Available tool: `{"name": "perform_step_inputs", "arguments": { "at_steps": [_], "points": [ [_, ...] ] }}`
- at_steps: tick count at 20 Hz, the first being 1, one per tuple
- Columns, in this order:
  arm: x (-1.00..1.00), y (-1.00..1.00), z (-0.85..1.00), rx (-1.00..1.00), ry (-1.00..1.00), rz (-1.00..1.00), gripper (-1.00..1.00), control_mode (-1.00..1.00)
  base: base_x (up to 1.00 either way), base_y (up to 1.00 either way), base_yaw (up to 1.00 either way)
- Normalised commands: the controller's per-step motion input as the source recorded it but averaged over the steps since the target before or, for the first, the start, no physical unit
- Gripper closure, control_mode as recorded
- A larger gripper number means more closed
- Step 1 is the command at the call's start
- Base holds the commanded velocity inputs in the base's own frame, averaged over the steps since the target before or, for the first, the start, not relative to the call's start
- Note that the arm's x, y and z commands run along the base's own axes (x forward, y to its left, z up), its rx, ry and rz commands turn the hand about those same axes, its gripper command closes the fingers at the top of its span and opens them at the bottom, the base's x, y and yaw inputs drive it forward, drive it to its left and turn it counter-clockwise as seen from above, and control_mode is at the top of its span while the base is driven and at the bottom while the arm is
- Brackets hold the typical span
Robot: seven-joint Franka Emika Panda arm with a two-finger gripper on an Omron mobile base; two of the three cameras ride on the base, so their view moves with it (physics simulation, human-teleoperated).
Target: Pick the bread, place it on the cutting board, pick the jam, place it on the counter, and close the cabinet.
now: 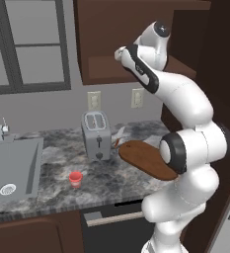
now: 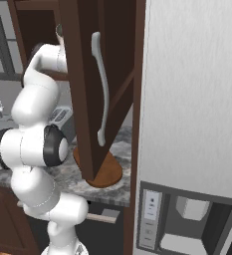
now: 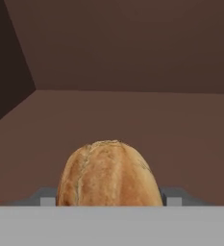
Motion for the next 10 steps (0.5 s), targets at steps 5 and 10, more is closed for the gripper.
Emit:
{"name": "perform_step_inputs", "arguments": {
  "at_steps": [5,10],
  "points": [
    [-0.53,-0.06,0.00,0.00,0.00,0.00,1.00,-1.00,0.00,0.00,0.00],
    [-0.58,-0.01,0.00,0.00,0.00,0.00,1.00,-1.00,0.00,0.00,0.00]
  ]
}}
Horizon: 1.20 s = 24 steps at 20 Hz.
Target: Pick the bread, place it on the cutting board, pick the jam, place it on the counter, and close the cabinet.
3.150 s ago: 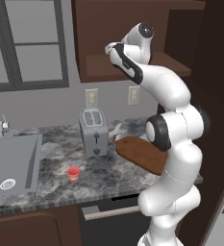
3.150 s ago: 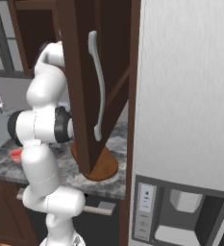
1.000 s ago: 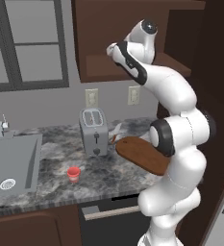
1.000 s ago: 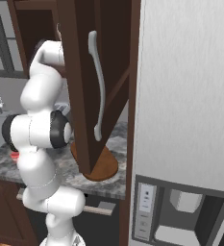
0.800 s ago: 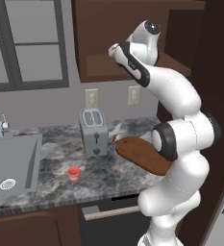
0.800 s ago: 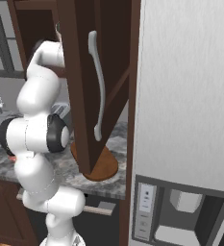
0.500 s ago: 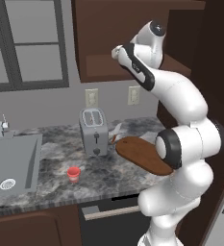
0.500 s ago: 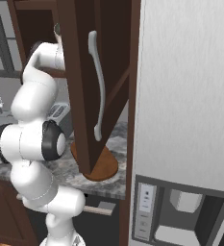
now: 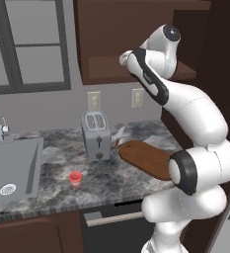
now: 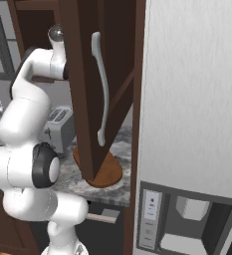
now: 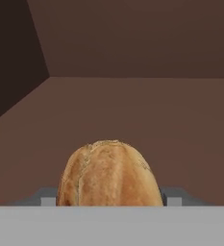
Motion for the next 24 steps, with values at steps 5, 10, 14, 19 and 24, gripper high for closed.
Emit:
{"name": "perform_step_inputs", "arguments": {
  "at_steps": [5,10,14,19,24],
  "points": [
    [-0.65,0.00,0.00,0.00,0.04,0.00,1.00,-1.00,0.00,0.00,0.00],
    [-0.60,-0.01,0.00,0.00,0.05,0.00,1.00,-1.00,0.00,0.00,0.00],
    [-0.54,0.00,0.00,0.00,0.08,0.00,1.00,-1.00,0.00,0.00,0.00],
    [-0.47,0.00,-0.03,0.00,0.09,0.00,1.00,-1.00,0.00,0.00,0.00],
    [-0.40,-0.04,-0.13,0.00,0.12,0.00,1.00,-1.00,0.00,0.00,0.00]
  ]
}}
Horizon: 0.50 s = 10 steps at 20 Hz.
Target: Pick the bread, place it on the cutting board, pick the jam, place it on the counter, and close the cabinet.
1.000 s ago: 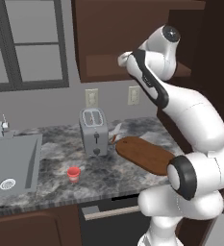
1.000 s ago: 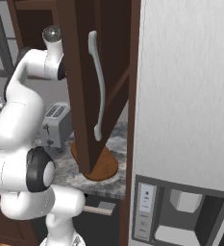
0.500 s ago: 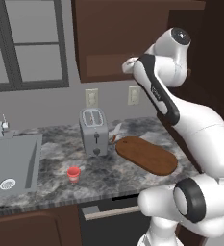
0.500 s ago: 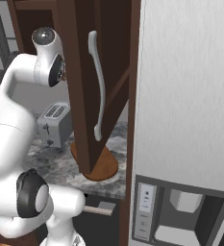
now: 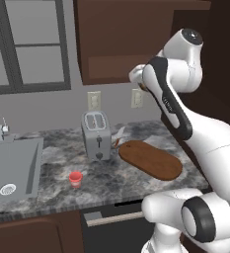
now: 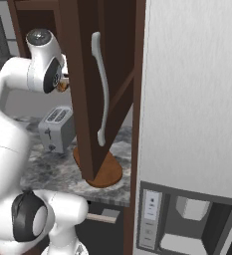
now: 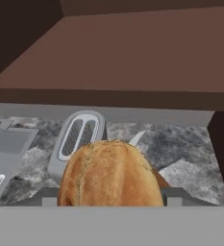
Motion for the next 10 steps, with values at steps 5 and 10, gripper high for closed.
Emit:
{"name": "perform_step_inputs", "arguments": {
  "at_steps": [5,10],
  "points": [
    [-0.40,-0.17,-0.30,0.00,0.12,0.03,1.00,-1.00,0.00,0.00,0.00],
    [-0.33,-0.09,-0.29,0.00,0.13,0.01,1.00,-1.00,0.00,0.00,0.00]
  ]
}}
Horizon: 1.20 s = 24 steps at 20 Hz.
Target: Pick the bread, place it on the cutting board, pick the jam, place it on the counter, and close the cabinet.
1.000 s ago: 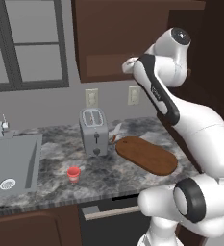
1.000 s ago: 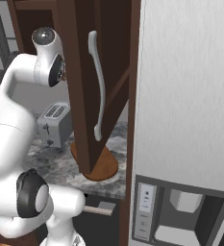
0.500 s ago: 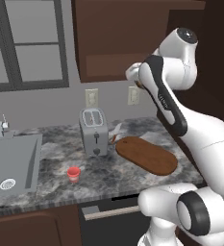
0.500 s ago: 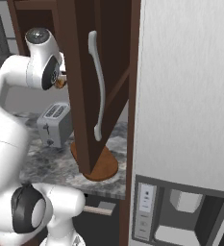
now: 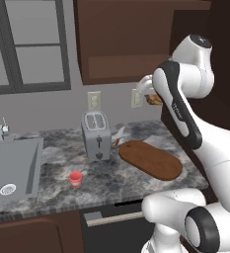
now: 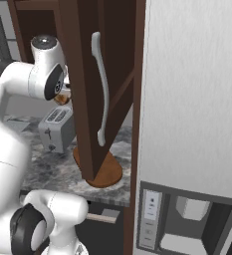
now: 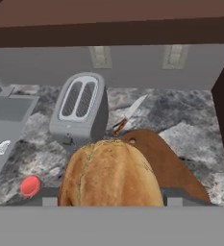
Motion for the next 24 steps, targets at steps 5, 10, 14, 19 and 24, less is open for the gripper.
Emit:
{"name": "perform_step_inputs", "arguments": {
  "at_steps": [5,10,14,19,24],
  "points": [
    [-0.23,0.00,-0.37,0.00,0.09,0.00,1.00,-1.00,0.00,0.00,0.00],
    [-0.17,0.00,-0.38,0.00,0.07,0.00,1.00,-1.00,0.00,0.00,0.00],
    [-0.11,0.00,-0.33,0.00,0.04,0.00,1.00,-1.00,0.00,0.00,0.00],
    [-0.03,0.00,-0.32,-0.02,0.06,0.00,1.00,-1.00,0.00,0.00,0.00],
    [0.00,-0.04,-0.28,-0.01,0.07,0.00,1.00,-1.00,0.00,0.00,0.00]
  ]
}}
